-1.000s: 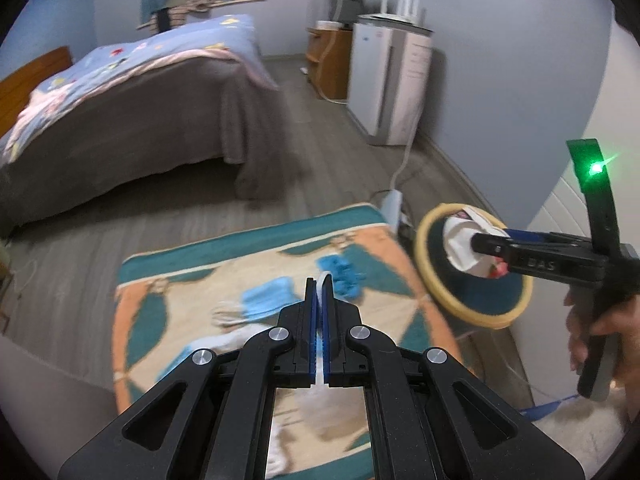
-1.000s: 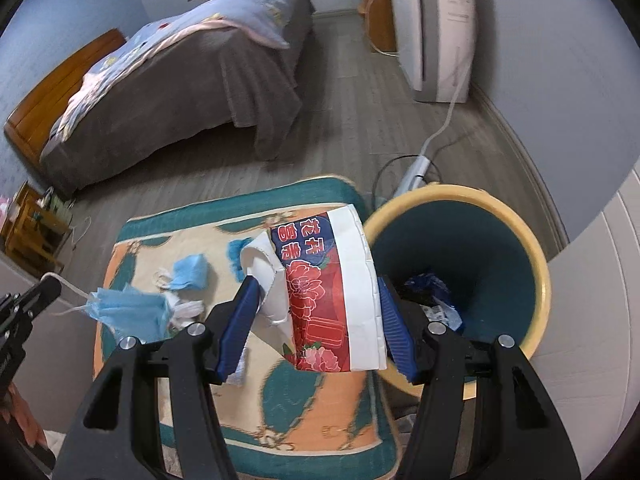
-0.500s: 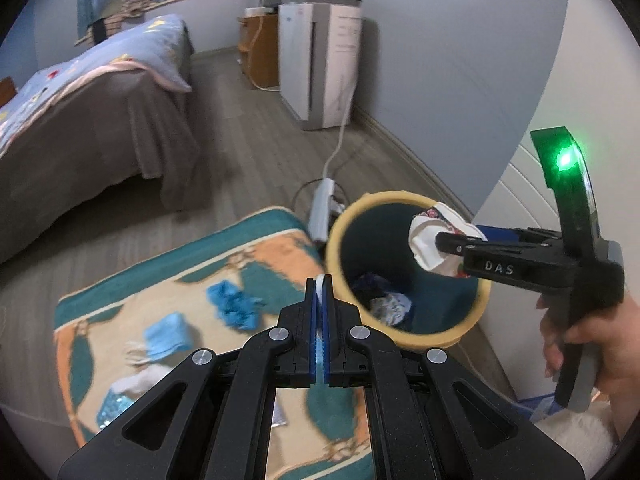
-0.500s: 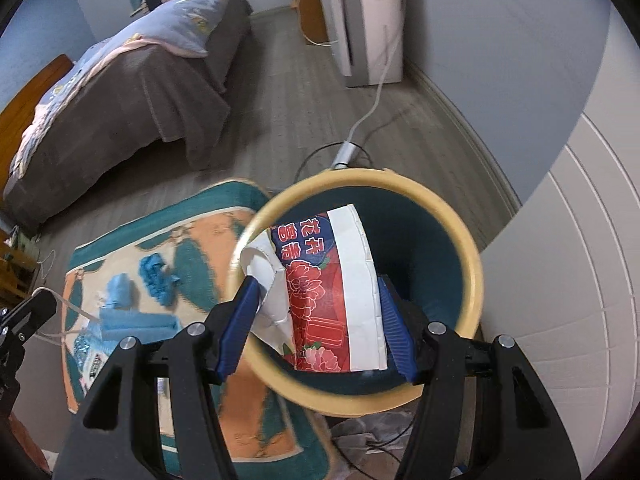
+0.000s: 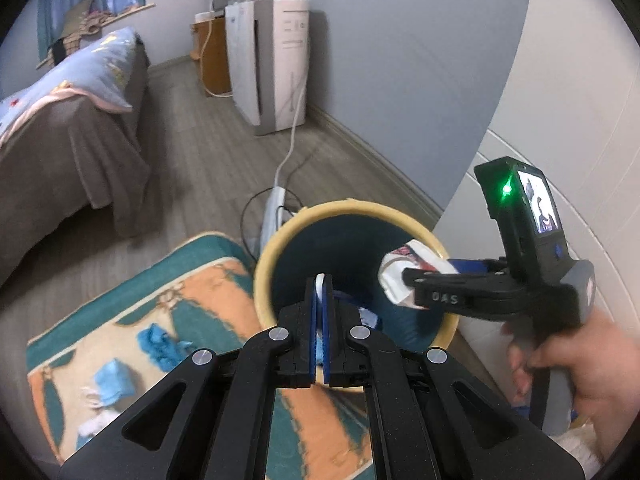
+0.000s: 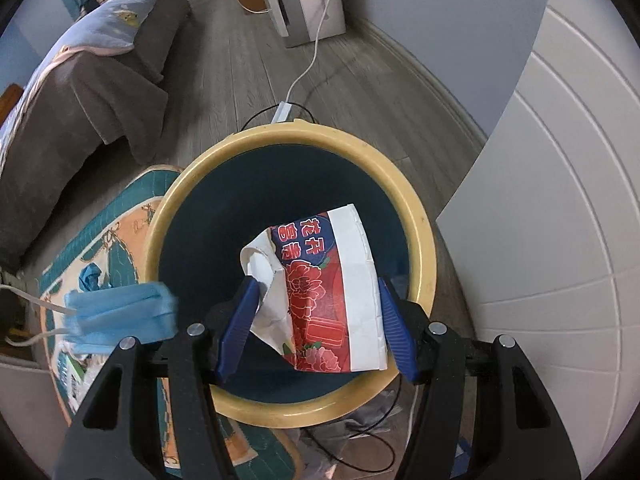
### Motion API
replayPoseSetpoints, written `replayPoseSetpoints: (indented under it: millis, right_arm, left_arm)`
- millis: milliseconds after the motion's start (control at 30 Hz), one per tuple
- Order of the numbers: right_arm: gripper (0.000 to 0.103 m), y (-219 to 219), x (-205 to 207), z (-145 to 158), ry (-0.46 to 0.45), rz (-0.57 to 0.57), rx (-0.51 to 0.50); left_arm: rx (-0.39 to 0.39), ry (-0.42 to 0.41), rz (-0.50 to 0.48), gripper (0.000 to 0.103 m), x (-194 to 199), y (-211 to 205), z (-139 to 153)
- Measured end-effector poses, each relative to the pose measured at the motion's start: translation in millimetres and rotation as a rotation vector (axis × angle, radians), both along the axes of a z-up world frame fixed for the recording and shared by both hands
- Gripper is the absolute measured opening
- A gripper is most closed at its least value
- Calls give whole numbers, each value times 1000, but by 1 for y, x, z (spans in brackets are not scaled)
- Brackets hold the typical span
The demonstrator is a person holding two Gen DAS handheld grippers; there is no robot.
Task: Collect trash
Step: 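Carry the red package over the bin and open the right tool while the left opens above the bin, then move both open tools from the bin back over the cushion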
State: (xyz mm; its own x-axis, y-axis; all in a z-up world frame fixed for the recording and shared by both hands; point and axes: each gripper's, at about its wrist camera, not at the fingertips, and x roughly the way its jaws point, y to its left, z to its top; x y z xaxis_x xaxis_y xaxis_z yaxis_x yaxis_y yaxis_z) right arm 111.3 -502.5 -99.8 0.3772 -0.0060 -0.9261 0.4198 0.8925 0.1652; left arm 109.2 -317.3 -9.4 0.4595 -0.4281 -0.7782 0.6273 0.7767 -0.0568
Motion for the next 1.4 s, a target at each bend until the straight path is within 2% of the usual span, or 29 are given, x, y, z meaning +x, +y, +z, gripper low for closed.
replayPoseSetpoints:
  millis: [67, 167, 233, 300, 367, 433, 633, 733, 933, 1267, 1400]
  right_arm:
    - [61, 0, 1, 1, -6, -1, -7]
    - [63, 1, 4, 1, -6, 3, -3]
    - [64, 2, 4, 2, -11, 8, -4]
    - [65, 3, 5, 3, -11, 15, -16]
    - [72, 3, 6, 3, -10, 15, -19]
    - [80, 4, 5, 5, -14, 9, -26]
    - [92, 14, 7, 12, -19, 14, -40]
    - [95, 24, 9, 20, -25, 19, -54]
    - [97, 60, 15, 37, -47, 69, -76]
    - [97, 150, 32, 62, -80, 206, -112]
    - [97, 187, 37, 64, -89, 259, -132]
  left_arm:
    - [6, 7, 1, 3, 1, -6, -6]
    - [11, 16, 9, 17, 0, -10, -14]
    - [23, 5, 14, 35, -1, -9, -17]
    - [26, -6, 21, 43, -2, -6, -18]
    - [22, -3, 38, 48, 0, 0, -20]
    - [20, 1, 57, 58, 0, 6, -20]
    - [14, -16, 109, 83, -2, 35, -19]
    - [6, -7, 144, 89, -2, 57, -18]
    - [19, -6, 231, 90, 5, 110, -9]
    - [78, -76, 375, 93, 4, 220, 28]
    - [94, -80, 423, 94, -2, 261, 31]
